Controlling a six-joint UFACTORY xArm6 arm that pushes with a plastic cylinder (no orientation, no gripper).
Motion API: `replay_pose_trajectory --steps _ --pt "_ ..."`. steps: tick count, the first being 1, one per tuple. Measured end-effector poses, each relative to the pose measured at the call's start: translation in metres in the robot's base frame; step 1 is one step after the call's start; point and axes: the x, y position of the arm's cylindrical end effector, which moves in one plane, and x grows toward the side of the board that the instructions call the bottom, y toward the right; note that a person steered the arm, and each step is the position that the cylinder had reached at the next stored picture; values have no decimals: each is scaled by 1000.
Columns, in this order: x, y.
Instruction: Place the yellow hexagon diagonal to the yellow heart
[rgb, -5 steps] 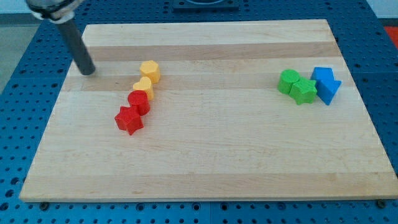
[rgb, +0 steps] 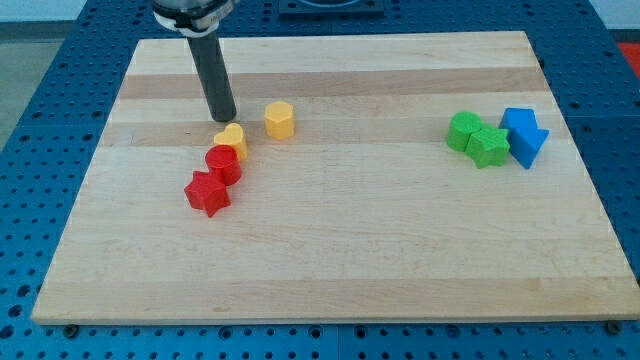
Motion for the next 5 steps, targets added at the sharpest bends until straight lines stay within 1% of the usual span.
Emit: replay_pose_trajectory --steps 1,2,3,4,5 --pt "7 75" --pt "3 169" --pt "13 167" --pt "42 155" --pt "52 175"
